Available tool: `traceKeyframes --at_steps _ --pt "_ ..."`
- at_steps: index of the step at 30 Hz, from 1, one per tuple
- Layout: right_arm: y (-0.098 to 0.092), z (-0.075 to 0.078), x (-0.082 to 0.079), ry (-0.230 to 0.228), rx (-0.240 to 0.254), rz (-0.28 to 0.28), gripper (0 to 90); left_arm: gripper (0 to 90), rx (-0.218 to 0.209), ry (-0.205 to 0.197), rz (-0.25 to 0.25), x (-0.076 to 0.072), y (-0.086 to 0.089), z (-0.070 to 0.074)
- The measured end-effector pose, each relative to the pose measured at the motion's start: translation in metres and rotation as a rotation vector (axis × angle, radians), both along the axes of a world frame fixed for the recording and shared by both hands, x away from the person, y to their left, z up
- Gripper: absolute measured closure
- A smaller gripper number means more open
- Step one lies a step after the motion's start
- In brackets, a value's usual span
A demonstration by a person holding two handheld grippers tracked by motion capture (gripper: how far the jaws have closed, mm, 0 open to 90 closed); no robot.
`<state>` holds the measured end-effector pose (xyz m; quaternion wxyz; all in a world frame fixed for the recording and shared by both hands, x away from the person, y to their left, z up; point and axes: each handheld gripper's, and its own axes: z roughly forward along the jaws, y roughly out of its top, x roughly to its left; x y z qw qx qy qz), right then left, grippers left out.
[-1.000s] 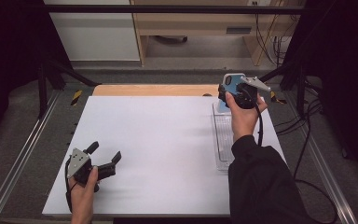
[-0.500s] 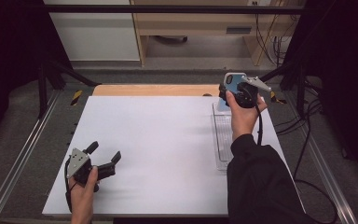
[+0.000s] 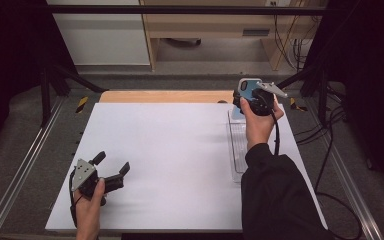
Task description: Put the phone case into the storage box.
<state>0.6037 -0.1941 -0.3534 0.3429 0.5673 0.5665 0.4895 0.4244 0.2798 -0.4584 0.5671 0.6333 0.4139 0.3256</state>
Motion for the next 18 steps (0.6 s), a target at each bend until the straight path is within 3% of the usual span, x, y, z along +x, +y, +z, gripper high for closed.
traceKeyframes --at_steps 18 --pt "0.0046 -0.0049 0.0027 0.017 -0.019 0.002 17.2 1.7 -0.004 -0.002 0.01 -0.0003 0.0013 0.0004"
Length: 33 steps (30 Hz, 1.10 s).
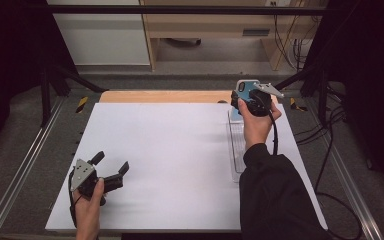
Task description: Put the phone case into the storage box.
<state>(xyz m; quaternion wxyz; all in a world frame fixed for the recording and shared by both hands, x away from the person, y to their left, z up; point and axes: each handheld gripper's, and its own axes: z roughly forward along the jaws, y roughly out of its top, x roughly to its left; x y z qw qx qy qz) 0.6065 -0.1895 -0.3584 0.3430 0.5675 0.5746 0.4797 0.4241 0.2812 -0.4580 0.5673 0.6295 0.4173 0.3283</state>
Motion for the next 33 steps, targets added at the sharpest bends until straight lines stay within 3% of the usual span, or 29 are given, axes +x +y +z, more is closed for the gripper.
traceKeyframes --at_steps 12,24,33 --pt "-0.002 -0.007 0.005 0.006 0.004 -0.02 17.2 1.5 -0.004 0.001 -0.002 0.0 -0.001 0.0" --pt "-0.003 -0.022 0.018 -0.025 -0.004 -0.05 17.1 1.6 0.001 0.002 -0.005 0.0 -0.001 -0.001" --pt "-0.004 -0.035 0.027 -0.021 -0.04 -0.08 17.1 1.6 0.001 0.003 -0.007 0.001 -0.002 -0.001"
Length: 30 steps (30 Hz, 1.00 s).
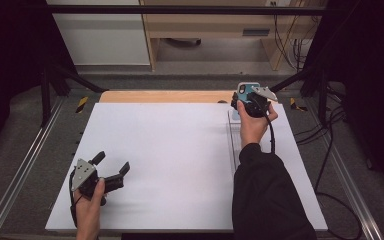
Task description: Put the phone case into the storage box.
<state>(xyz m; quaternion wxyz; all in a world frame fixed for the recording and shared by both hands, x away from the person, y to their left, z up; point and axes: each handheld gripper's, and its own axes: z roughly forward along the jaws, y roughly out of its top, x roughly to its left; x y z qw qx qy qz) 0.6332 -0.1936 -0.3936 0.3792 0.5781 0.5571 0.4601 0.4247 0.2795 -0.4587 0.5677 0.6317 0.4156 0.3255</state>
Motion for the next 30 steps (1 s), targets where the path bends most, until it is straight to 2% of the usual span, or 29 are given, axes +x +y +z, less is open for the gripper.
traceKeyframes --at_steps 30 --pt "0.014 -0.012 0.007 0.039 -0.056 -0.011 17.1 1.8 0.006 -0.001 -0.007 0.0 -0.001 0.0"
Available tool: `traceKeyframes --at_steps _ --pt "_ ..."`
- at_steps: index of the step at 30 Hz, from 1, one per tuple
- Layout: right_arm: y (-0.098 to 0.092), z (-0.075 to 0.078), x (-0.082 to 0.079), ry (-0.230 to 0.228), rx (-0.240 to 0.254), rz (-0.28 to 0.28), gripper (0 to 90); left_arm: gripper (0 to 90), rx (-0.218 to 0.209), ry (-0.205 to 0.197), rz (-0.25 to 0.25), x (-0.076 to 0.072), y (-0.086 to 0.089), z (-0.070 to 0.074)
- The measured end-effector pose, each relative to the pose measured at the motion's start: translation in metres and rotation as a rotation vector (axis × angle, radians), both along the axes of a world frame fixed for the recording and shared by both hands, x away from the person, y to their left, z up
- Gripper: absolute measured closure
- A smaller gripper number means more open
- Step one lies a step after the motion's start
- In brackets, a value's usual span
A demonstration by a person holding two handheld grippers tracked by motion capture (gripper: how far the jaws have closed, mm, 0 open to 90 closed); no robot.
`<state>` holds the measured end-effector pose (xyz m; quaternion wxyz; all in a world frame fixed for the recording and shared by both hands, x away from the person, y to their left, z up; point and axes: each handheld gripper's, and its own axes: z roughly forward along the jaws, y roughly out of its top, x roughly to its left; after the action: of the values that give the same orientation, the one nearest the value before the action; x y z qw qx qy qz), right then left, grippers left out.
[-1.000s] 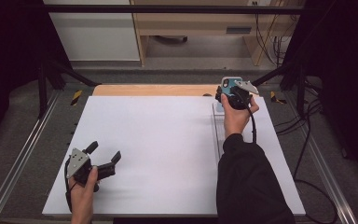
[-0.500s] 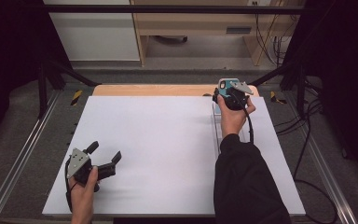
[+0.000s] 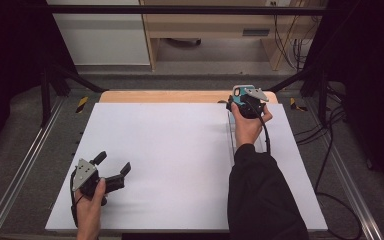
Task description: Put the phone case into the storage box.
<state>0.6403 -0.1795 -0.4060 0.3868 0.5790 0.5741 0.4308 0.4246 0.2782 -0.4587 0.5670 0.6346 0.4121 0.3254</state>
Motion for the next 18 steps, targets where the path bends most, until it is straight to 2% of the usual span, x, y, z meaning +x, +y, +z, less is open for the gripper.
traceKeyframes --at_steps 18 --pt "-0.0019 -0.0054 0.0033 0.013 0.017 0.005 17.1 1.3 -0.007 0.002 -0.007 0.0002 -0.0003 -0.0001"
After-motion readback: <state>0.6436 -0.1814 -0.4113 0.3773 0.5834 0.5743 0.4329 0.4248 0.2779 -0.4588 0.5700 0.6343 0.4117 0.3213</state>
